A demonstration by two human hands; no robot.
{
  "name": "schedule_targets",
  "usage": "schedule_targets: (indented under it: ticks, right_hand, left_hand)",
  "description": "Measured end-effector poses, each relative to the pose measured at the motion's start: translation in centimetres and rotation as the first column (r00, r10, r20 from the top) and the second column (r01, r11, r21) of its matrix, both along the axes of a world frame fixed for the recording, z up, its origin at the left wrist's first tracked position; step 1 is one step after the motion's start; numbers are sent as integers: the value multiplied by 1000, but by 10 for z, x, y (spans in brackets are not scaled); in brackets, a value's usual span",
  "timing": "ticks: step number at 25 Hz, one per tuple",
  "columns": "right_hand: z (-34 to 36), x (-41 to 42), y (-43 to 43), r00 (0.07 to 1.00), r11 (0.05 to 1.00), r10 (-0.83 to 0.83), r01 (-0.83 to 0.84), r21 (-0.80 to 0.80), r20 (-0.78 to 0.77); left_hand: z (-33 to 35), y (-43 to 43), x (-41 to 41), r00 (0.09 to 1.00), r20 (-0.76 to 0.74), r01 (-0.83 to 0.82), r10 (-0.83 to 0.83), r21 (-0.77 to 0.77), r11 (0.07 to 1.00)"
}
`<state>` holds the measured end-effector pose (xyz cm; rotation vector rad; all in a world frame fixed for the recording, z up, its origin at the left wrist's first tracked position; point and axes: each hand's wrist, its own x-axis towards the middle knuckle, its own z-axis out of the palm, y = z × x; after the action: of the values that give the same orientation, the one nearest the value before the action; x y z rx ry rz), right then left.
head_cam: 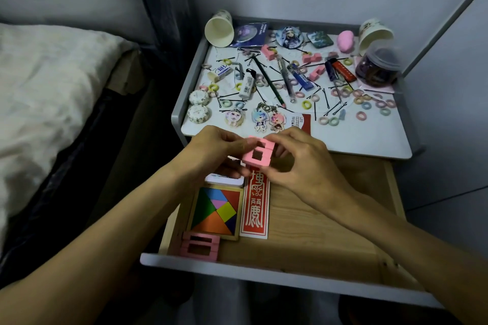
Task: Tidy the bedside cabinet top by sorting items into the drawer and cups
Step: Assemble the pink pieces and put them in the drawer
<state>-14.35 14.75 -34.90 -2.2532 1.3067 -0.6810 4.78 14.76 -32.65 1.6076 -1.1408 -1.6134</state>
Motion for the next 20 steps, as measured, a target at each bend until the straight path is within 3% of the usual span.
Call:
schedule_targets:
  ticks: [1, 2, 3, 4, 5, 6, 9, 15, 20]
  right_hand:
    - [-5, -3, 0, 1000, 999, 8, -8, 45, 1]
    - [-11, -6, 2, 1000, 995, 22, -21, 98, -8]
    - [-19, -9, 5, 998, 987, 43, -37, 156, -36]
    - [-31, -10, 10, 993, 974, 76, -56, 222, -85]
    - [-43, -8, 17, 983, 954, 122, -78, 289, -137]
    - [-57, -4, 26, 969, 931, 175, -106, 349, -173]
    - [-90, 10, 50, 933, 891, 304, -206, 404, -193]
    - [-118, 29, 59, 875, 846, 451, -358, 395, -174]
    - [-134, 29, 59, 827, 838, 521, -447, 312, -213]
  left_hand:
    - [-4, 1, 5, 981, 194, 33, -22, -52, 998]
    - [-11, 2, 11, 880, 474, 91, -26, -115, 989]
    - [-18, 2, 17, 664, 747, 162, 11, -159, 974]
    - [-23, 4, 22, 423, 904, 221, 61, -168, 961]
    - [-28, 4, 28, 260, 963, 246, 76, -142, 959]
    - [-32, 5, 32, 170, 984, 247, 59, -101, 964]
    - [-49, 2, 39, 98, 994, 243, -44, 18, 970]
    - [-66, -4, 37, 193, 972, 232, -137, 91, 969]
    - [-62, -4, 33, 146, 979, 252, -142, 102, 962]
